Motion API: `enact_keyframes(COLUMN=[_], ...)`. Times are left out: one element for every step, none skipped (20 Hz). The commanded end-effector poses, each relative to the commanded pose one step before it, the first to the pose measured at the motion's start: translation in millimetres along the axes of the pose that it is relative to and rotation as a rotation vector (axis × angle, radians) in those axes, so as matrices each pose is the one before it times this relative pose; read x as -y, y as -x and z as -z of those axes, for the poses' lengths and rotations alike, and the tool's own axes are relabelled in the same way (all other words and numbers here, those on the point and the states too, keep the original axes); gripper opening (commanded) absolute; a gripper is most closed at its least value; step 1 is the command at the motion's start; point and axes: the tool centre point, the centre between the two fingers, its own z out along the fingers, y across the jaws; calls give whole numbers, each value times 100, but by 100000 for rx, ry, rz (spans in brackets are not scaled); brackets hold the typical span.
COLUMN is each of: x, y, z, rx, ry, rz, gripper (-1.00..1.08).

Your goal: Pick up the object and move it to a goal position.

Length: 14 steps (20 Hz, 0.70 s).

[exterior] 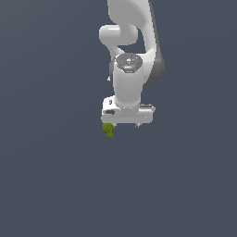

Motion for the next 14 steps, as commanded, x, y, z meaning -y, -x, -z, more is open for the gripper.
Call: enact_keyframes(x=[-1, -2, -16, -24, -35, -46, -47, -40, -32, -22, -7, 14, 31, 15], y=[0, 7, 11, 23, 32, 42, 44, 35, 27, 17, 5, -12, -22, -8], z=[0, 25, 40, 78, 107, 131, 124, 86, 54, 23, -5, -15, 14, 17], rx=[0, 0, 70, 86, 120, 148, 134, 102, 62, 29, 0, -21, 0, 0], ry=[0, 0, -191, -239, -338, -425, -395, -308, -194, -92, 0, 64, 0, 0], rz=[0, 0, 40, 48, 69, 88, 83, 65, 39, 17, 0, -14, 0, 0], gripper=[100, 100, 100, 100, 100, 100, 100, 100, 100, 100, 100, 100, 100, 100])
